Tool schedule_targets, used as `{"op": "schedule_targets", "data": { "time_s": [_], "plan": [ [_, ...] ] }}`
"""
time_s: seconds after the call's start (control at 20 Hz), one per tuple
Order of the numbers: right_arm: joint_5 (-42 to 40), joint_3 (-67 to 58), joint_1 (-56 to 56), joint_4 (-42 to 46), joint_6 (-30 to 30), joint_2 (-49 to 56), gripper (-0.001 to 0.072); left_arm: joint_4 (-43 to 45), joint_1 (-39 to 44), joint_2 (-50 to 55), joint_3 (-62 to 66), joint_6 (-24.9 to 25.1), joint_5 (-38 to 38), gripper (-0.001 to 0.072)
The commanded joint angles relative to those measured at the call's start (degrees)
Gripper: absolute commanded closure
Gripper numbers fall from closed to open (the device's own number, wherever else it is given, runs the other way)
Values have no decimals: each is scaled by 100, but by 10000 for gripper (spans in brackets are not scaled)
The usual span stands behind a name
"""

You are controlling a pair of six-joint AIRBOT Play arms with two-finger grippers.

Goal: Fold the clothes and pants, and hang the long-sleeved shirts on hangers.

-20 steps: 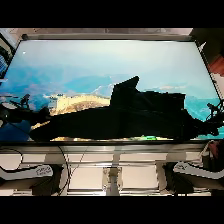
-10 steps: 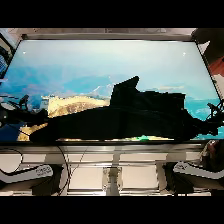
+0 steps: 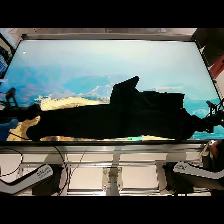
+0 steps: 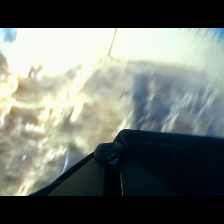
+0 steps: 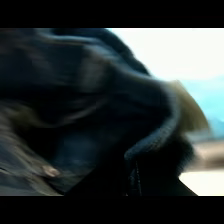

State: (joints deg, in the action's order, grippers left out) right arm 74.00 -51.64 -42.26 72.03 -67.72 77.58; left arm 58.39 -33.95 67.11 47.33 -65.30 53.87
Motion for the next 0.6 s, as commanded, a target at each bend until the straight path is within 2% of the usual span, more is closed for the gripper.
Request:
{"op": "schedule_targets", "data": {
  "time_s": [0.0,0.1,0.25,0.35,0.55],
  "plan": [
    [179,-293,0,-2140,721,2,694,-1318,-466,-699,101,459,-667,686],
    [435,-839,0,-3077,938,2,694,-2210,-841,-1067,299,861,-828,686],
    [765,-1893,0,-3856,1117,-2,694,-3187,-1416,-1357,675,925,-817,686],
    [789,-2647,0,-3908,1132,-2,694,-3641,-1668,-1449,872,938,-732,686],
    [577,-3641,-2,-3718,1174,-4,694,-4500,-1939,-1491,1038,1569,-282,686]
  ]
}}
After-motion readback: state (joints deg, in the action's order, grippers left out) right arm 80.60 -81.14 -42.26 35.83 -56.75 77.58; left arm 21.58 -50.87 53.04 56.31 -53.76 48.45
